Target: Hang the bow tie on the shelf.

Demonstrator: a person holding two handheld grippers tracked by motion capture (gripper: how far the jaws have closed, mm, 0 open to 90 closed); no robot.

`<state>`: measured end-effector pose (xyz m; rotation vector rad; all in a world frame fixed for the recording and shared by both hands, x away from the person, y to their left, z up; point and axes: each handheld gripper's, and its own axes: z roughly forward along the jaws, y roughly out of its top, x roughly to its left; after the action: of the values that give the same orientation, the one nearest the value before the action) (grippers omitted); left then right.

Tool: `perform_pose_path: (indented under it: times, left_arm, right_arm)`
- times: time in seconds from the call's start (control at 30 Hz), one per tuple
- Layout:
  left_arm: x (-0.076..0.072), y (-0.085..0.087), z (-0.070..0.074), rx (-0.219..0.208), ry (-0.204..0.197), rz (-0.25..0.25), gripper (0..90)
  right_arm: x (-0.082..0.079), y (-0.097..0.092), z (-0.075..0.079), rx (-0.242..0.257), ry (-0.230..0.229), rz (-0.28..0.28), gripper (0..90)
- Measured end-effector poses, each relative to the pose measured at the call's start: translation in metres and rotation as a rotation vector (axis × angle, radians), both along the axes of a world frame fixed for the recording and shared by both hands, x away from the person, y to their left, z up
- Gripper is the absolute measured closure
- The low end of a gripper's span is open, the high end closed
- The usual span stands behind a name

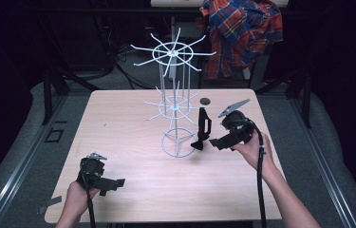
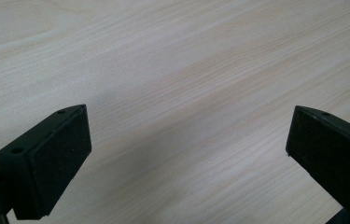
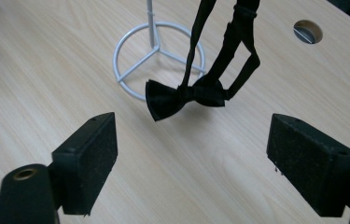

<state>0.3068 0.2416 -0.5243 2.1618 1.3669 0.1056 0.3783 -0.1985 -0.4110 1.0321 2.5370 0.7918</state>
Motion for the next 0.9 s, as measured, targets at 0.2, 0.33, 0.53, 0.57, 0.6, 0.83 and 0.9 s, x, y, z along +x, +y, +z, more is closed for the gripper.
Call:
perform_pose_path:
  times: [0.2,0.33,0.53,0.57,0.6,0.83,0.9]
  left_arm:
    - [0.000,0.000,0.000,-0.001,-0.001,0.001,0.1]
    - [0.000,0.000,0.000,0.000,0.000,-0.001,0.1]
    - [0.000,0.000,0.000,0.001,0.002,-0.001,0.1]
    - [0.000,0.000,0.000,0.003,0.002,-0.002,0.1]
    - [0.000,-0.001,0.000,0.003,0.002,-0.002,0.1]
    - [0.001,-0.001,0.000,0.006,0.002,-0.006,0.1]
    - [0.001,-0.002,0.000,0.006,0.001,-0.007,0.1]
  right_arm:
    - [-0.008,-0.010,-0.012,-0.017,0.009,-0.003,10.4]
    - [-0.015,-0.018,-0.023,-0.045,0.026,-0.015,8.9]
    - [-0.026,-0.029,-0.043,-0.085,0.070,-0.018,5.6]
    - [-0.028,-0.030,-0.046,-0.072,0.084,-0.016,4.7]
    - [-0.029,-0.032,-0.048,-0.072,0.102,-0.013,4.0]
    - [-0.043,-0.039,-0.072,-0.080,0.169,-0.009,1.6]
    - [-0.045,-0.039,-0.080,-0.086,0.190,-0.013,1.6]
